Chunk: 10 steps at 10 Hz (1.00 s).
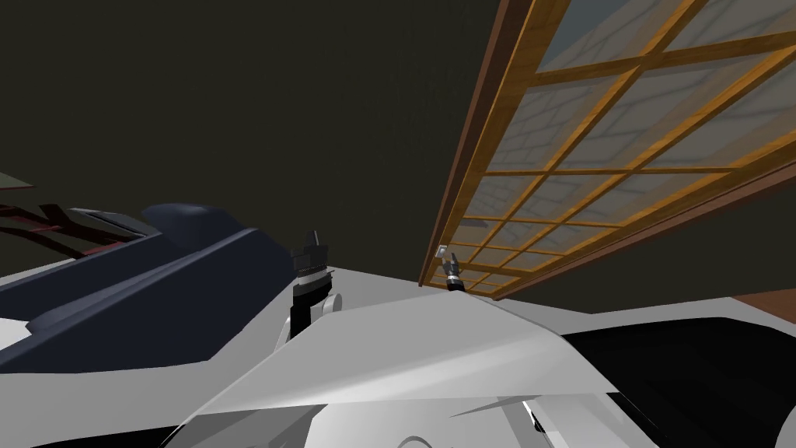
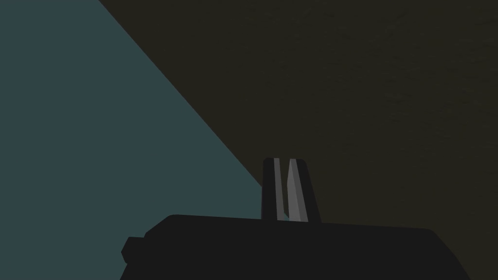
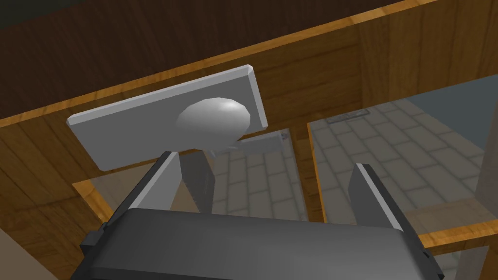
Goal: Pull the door open
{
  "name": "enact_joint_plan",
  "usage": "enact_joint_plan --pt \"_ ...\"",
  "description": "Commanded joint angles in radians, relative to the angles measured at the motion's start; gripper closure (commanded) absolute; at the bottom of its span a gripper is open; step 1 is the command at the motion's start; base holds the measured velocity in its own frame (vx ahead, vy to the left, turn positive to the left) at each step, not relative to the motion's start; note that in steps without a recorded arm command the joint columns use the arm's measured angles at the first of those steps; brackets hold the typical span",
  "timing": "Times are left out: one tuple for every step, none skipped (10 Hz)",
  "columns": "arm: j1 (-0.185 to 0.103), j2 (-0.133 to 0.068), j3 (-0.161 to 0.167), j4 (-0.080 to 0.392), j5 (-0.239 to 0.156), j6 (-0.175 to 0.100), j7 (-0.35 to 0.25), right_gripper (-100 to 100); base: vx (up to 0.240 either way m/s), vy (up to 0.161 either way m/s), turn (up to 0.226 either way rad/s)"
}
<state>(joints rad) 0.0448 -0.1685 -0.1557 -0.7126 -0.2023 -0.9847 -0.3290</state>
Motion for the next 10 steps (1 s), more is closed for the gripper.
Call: enact_joint_plan --pt "-0.007 0.003 0.013 -0.001 -0.041 0.009 -0.050 -100 -0.065 -0.021 0.158" --pt "-0.007 0.003 0.013 -0.001 -0.041 0.009 -0.068 -100 -0.051 -0.018 0.046" --pt "-0.012 0.005 0.021 0.001 -0.067 0.013 -0.103 -100 -0.050 -0.023 0.076" --pt "-0.012 0.005 0.021 0.001 -0.067 0.013 -0.110 -100 -0.044 -0.016 0.038" --pt "-0.017 0.007 0.029 0.003 -0.093 0.018 -0.150 -100 -0.053 -0.012 0.065" --pt "-0.023 0.009 0.037 0.004 -0.119 0.022 -0.176 -100 -0.070 -0.027 0.141" --pt "-0.023 0.009 0.037 0.004 -0.119 0.022 -0.193 -100 -0.048 -0.021 0.043" --pt "-0.028 0.011 0.045 0.006 -0.146 0.027 -0.228 -100 -0.046 -0.013 0.071" --pt "-0.028 0.011 0.045 0.006 -0.146 0.027 -0.235 -100 -0.039 -0.011 0.039" --pt "-0.033 0.013 0.053 0.007 -0.171 0.031 -0.275 -100 -0.048 -0.013 0.058"
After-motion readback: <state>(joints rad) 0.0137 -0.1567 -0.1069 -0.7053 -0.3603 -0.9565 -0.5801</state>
